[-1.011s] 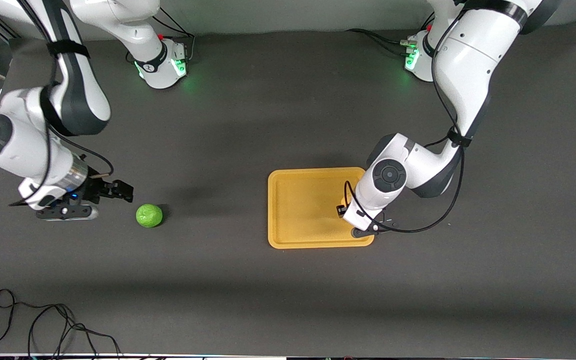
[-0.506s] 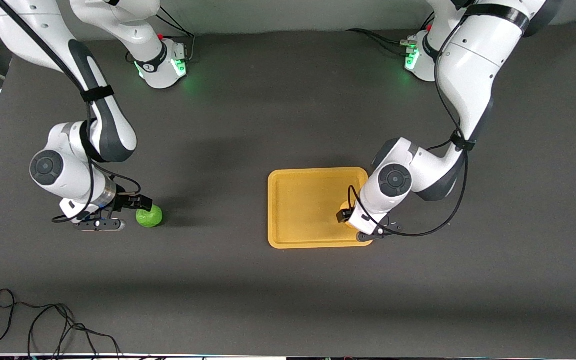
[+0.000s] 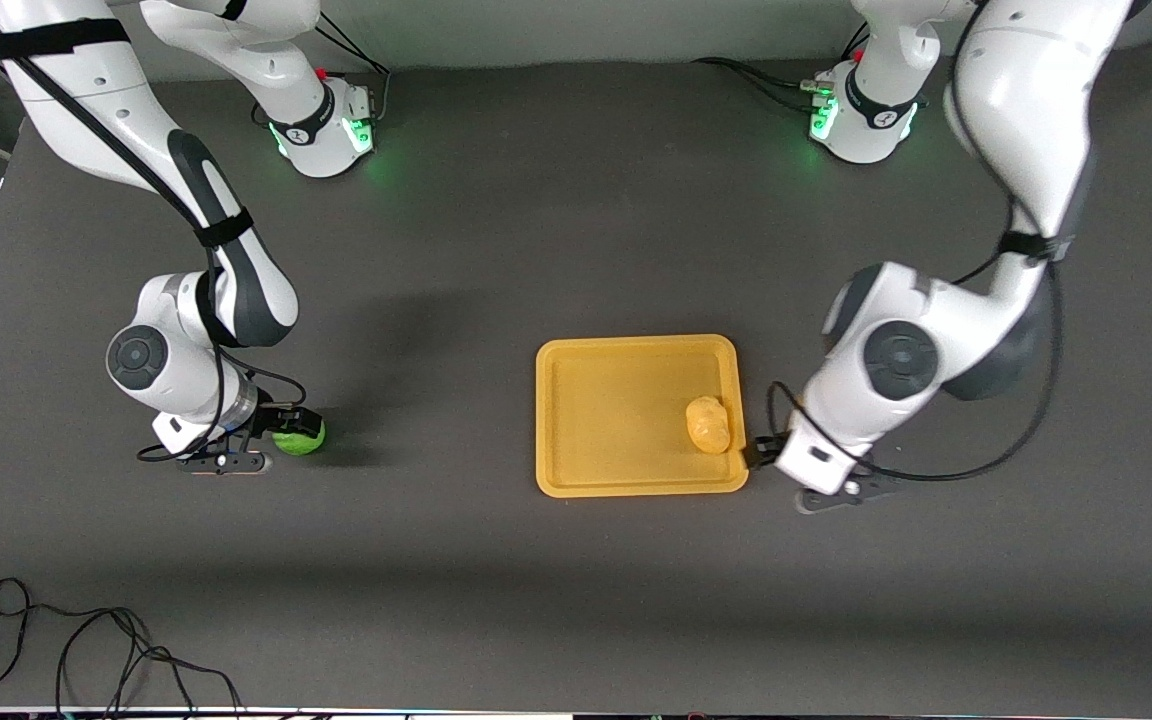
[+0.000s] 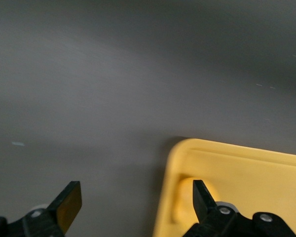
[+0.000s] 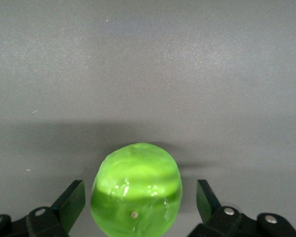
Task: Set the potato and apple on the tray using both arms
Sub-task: 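Grasp the green apple with the right gripper while the left gripper withdraws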
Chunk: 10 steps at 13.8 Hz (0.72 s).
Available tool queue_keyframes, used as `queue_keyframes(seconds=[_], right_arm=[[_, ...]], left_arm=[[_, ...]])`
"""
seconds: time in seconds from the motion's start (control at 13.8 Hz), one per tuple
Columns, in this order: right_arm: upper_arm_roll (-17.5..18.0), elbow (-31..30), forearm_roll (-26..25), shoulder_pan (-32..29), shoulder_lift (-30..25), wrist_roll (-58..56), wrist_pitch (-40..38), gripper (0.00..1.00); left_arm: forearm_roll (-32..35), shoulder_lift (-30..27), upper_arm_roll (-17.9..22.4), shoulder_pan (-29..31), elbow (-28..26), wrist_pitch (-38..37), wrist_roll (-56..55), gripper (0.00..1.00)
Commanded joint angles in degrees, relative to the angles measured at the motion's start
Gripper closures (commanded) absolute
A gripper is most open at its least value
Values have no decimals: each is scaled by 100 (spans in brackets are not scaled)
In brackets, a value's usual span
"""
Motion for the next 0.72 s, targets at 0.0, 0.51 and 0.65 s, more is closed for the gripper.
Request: queue_keyframes(seconds=[0.0,0.51,0.65], right_arm=[[23,20,-3,-3,73,120,43,0],[14,265,6,-12,-286,41,-851,56],[14,721,-3,14,-646,76,-1702,56]], left_arm=[[-95,-434,-67,484,49,-614,916,0],[-674,-2226,-14,1152,-987,-1477,1840,0],[-719,-2719,-14,1337,-1374,-1424,1930,0]])
